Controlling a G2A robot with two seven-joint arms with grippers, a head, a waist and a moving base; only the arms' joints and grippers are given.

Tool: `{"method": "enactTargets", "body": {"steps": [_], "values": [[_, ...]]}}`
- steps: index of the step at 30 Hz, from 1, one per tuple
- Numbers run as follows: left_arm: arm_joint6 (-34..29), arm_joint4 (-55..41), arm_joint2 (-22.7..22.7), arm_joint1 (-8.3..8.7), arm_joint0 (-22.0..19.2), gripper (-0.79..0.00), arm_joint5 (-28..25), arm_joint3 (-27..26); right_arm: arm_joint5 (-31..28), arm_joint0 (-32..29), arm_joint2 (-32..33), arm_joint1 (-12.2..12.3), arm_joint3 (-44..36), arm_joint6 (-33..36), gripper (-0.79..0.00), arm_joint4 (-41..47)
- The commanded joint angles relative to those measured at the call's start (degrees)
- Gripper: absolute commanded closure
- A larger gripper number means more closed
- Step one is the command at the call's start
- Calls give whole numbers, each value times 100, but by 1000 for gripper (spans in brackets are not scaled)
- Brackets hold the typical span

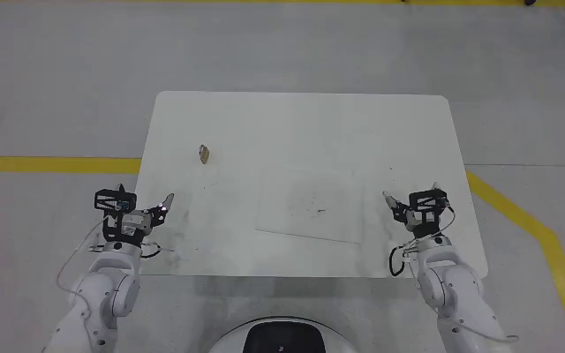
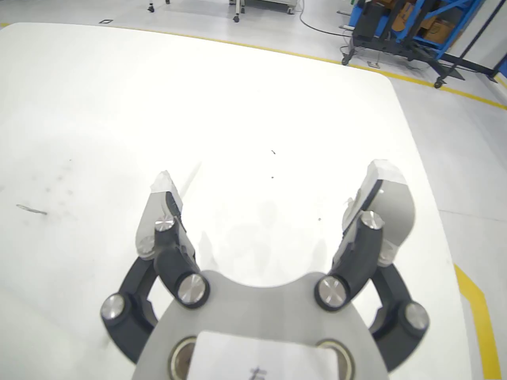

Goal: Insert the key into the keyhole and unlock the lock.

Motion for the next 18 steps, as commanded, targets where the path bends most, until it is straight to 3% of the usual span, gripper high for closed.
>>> {"method": "enactTargets", "body": {"steps": [1, 10, 14, 16, 18], "values": [[0, 0, 0, 0, 0, -785, 0, 0, -370, 194, -72, 18, 68, 103, -785, -168], [0, 0, 0, 0, 0, -785, 0, 0, -3236, 1083, -519, 157, 560, 266, -785, -677], [0, 0, 0, 0, 0, -785, 0, 0, -4111, 1405, -761, 190, 867, 174, -785, -760], [0, 0, 0, 0, 0, -785, 0, 0, -4153, 1520, -946, 185, 930, 198, -662, -938], [0, 0, 0, 0, 0, -785, 0, 0, -4144, 1615, -1102, 178, 1012, 214, -385, -1092]]}}
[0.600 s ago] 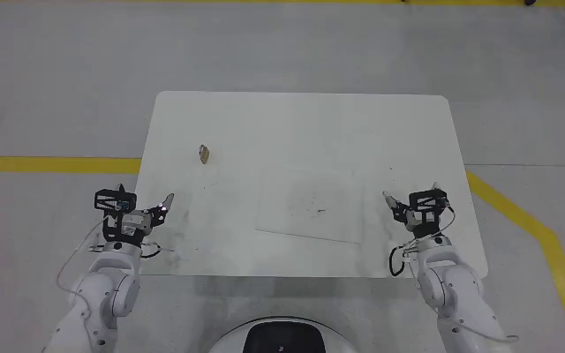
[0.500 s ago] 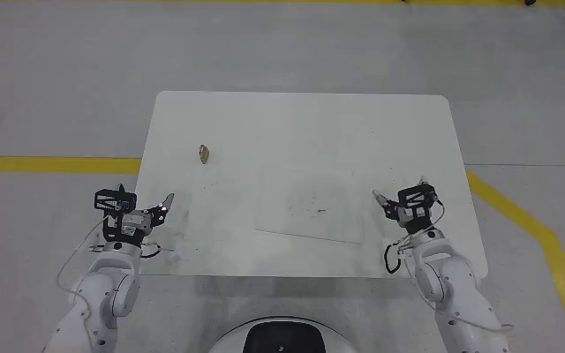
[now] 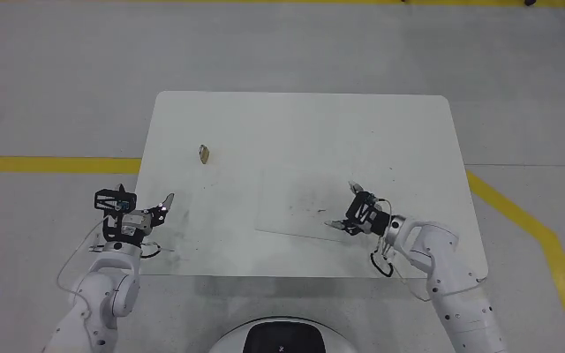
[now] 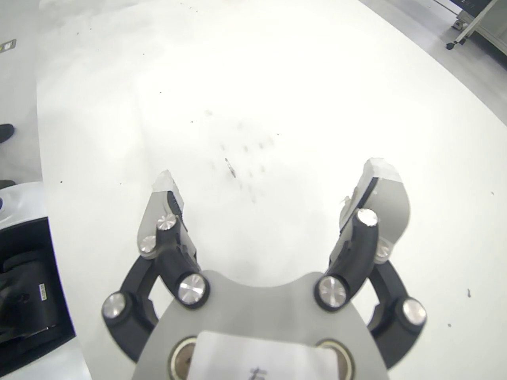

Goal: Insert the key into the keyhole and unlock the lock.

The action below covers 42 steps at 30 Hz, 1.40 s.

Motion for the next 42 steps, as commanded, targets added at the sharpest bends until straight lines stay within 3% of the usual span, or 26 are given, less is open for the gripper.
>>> {"method": "enactTargets", "body": {"steps": [1, 5, 8, 11, 14, 30, 42], "values": [[0, 0, 0, 0, 0, -785, 0, 0, 52, 73, -131, -9, 53, 33, -354, -106], [0, 0, 0, 0, 0, -785, 0, 0, -47, 192, -337, -13, 115, 91, -265, -199], [0, 0, 0, 0, 0, -785, 0, 0, -103, 238, -455, -7, 126, 200, -252, -333], [0, 0, 0, 0, 0, -785, 0, 0, -34, 263, -546, -7, 132, 345, -102, -416], [0, 0, 0, 0, 0, -785, 0, 0, 46, 276, -629, -7, 111, 535, 0, -504], [0, 0, 0, 0, 0, -785, 0, 0, 259, -162, -185, 119, -520, 52, 0, -422], [0, 0, 0, 0, 0, -785, 0, 0, 759, -117, 94, 76, -281, -82, 0, 1182]]}}
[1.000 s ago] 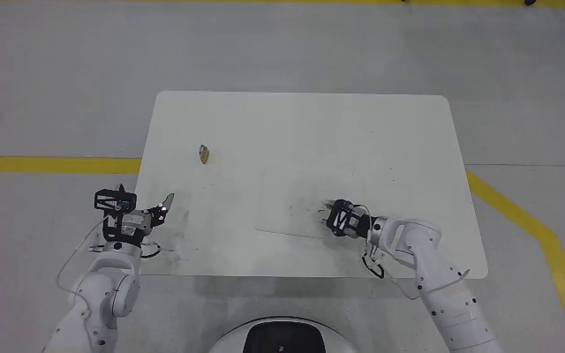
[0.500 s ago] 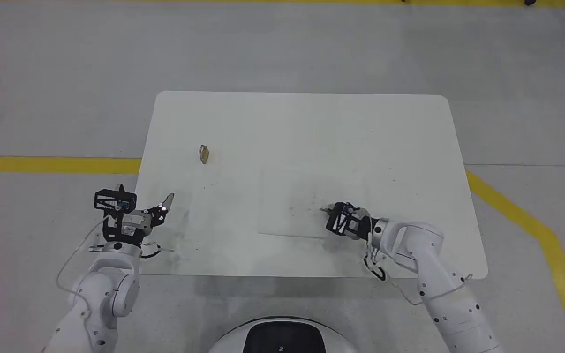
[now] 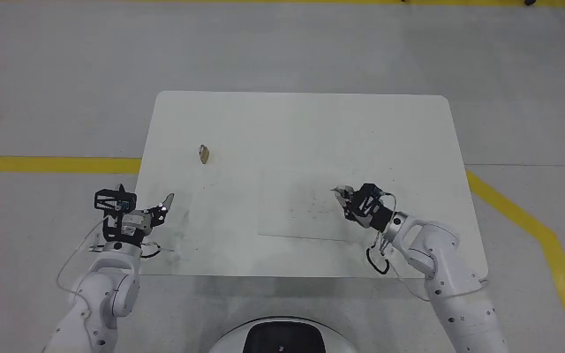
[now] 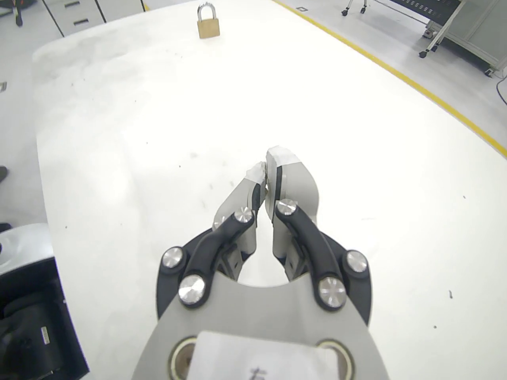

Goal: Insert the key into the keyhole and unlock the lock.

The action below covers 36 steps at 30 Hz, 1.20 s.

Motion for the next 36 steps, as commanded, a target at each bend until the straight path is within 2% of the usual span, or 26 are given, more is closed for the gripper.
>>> {"method": "enactTargets", "body": {"steps": [1, 4, 19, 22, 25, 30, 36], "values": [[0, 0, 0, 0, 0, -785, 0, 0, 68, 18, 27, -19, 108, -118, 0, 463], [0, 0, 0, 0, 0, -785, 0, 0, -64, 142, 26, -45, 412, -148, 0, 1257], [0, 0, 0, 0, 0, -785, 0, 0, -64, 142, 26, -45, 412, -148, 0, 1257], [105, -62, 113, -7, -35, -785, -299, -249, -59, 125, -26, -55, 380, -196, 0, 1331], [25, -850, 325, -29, -169, -785, -1009, -393, -89, 183, -221, -94, 419, -385, 0, 1552], [-581, -2011, 772, -56, -670, -785, -2066, -266, -143, 368, -463, -157, 735, -713, 0, 1933], [-724, -2134, 806, -55, -744, -785, -2175, -260, -180, 345, -439, -160, 796, -856, 0, 2037]]}}
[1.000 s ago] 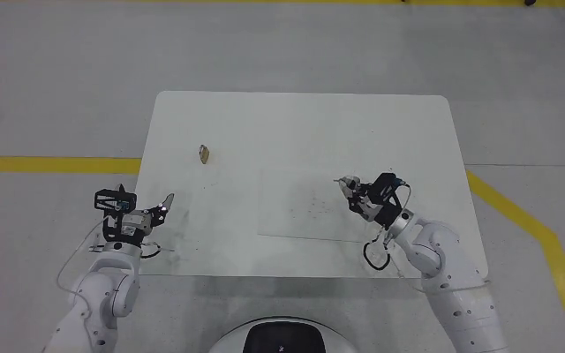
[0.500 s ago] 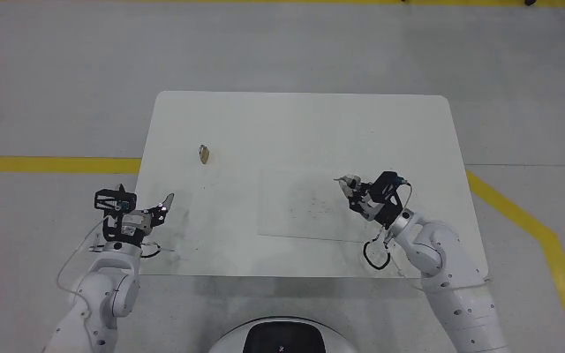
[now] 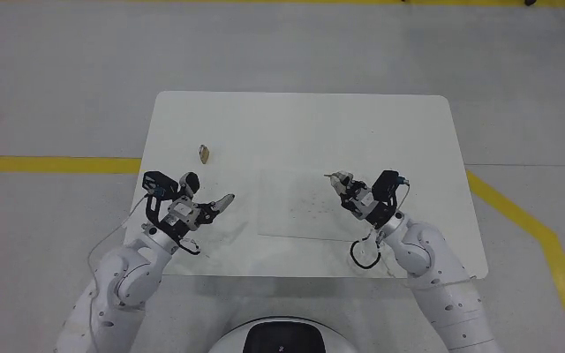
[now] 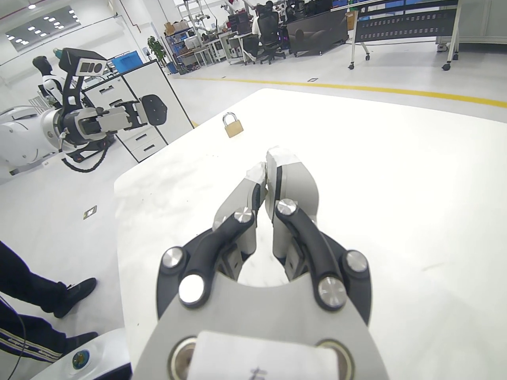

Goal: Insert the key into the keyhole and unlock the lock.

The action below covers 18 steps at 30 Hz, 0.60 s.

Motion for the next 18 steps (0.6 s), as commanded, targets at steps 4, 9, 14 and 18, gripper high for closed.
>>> {"method": "enactTargets", "body": {"steps": [4, 9, 14, 18], "values": [[31, 58, 0, 0, -9, -785, 17, -17, 1, 1, -1, 0, -1, 3, 0, -3], [119, -1149, 270, -40, -113, -785, -627, 164, 30, -16, -87, -16, -7, 76, 0, 143], [-789, -4462, 770, -97, -670, -785, -1545, 975, -2, 331, -513, -111, 254, 469, 0, 840], [-1947, -6357, 1196, -128, -1272, -785, -1589, 1681, -407, 676, -879, -201, 546, 604, 0, 1593]]}}
